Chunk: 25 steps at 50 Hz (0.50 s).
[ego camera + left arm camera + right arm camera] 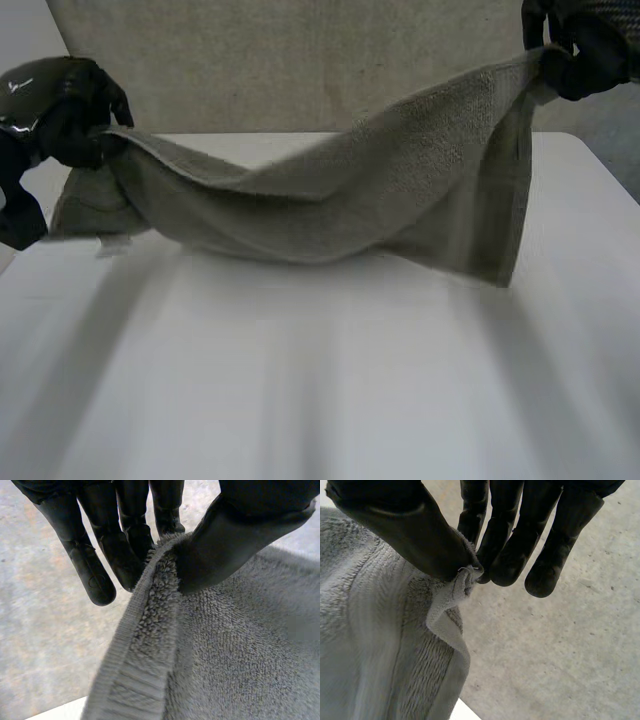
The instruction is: Fold the towel.
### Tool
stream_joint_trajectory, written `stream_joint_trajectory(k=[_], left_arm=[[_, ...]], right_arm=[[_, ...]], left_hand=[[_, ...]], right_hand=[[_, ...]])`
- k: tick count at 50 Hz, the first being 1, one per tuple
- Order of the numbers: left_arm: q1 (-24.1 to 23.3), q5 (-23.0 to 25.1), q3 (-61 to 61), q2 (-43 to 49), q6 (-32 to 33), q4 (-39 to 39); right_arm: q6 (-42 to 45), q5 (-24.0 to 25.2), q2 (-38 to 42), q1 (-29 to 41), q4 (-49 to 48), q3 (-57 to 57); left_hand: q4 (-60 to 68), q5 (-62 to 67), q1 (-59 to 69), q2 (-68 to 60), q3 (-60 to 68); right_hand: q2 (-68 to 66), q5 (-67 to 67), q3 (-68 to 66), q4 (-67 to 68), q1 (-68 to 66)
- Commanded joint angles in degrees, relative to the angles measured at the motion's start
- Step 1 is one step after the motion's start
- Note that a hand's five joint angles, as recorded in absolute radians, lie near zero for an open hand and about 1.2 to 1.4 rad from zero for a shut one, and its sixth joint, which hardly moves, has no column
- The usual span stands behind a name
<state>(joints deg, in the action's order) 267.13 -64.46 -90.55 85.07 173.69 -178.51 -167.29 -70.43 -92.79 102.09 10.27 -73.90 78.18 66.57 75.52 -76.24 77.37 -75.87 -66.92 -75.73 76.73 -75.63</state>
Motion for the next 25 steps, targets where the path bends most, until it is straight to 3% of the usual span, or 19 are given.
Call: stream_joint_trajectory(k=[1, 6, 11, 13, 17, 19, 21, 22, 25], left_arm=[[0.41, 2.85, 1.08, 2.9, -0.02, 0.27], [0.15, 2.85, 3.1, 12.22, 0.77, -0.34], [-0.73, 2.24, 15.02, 26.95, 0.68, -0.08], [-0.99, 2.15, 19.58, 30.21, 0.68, 0.01], [-1.96, 0.48, 31.23, 36.65, 0.6, 0.01], [-3.45, -3.37, 44.78, 41.73, 0.51, 0.01], [-4.24, -5.48, 51.46, 43.41, 0.25, -0.08], [-4.86, -7.24, 57.36, 44.38, 0.07, -0.17], [-5.21, -8.4, 62.17, 44.83, -0.02, -0.34]], right_arm=[[0.65, 1.52, 4.88, 0.48, 0.72, -0.28], [1.79, 0.82, 13.48, 1.71, 0.55, 1.65], [4.08, -0.33, 22.39, 4.35, 0.54, 8.16], [4.87, -3.21, 29.3, 6.45, 0.54, 16.11], [5.39, -7.25, 35.46, 7.51, 0.54, 27.09], [5.57, -9.2, 38.03, 7.51, 0.54, 33.29], [5.48, -11.83, 42.32, 7.51, 0.54, 47.02], [5.48, -11.84, 42.34, 7.51, 0.54, 47.09], [5.31, -13.68, 45.4, 7.51, 0.54, 59.95]], left_hand=[[1.82, 3.43, 4.48, -3.76, 2.63], [1.82, 3.43, 4.48, -3.76, 2.63], [1.82, 3.43, 4.48, -3.76, 2.63], [1.82, 3.43, 4.48, -3.76, 2.63], [1.82, 3.43, 4.48, -3.76, 2.63], [1.82, 3.43, 4.48, -3.76, 2.63], [1.82, 3.43, 4.48, -3.76, 2.63], [1.82, 3.43, 4.48, -3.76, 2.63], [1.82, 3.43, 4.48, -3.76, 2.63]], right_hand=[[-4.13, -3.08, -4.27, 3.27, -4.37], [-4.13, -3.08, -4.27, 3.27, -4.37], [-4.13, -3.08, -4.27, 3.27, -4.37], [-4.13, -3.08, -4.27, 3.27, -4.37], [-4.13, -3.08, -4.27, 3.27, -4.37], [-4.13, -3.08, -4.27, 3.27, -4.37], [-4.13, -3.08, -4.27, 3.27, -4.37], [-4.13, -3.08, -4.27, 3.27, -4.37], [-4.13, -3.08, -4.27, 3.27, -4.37]])
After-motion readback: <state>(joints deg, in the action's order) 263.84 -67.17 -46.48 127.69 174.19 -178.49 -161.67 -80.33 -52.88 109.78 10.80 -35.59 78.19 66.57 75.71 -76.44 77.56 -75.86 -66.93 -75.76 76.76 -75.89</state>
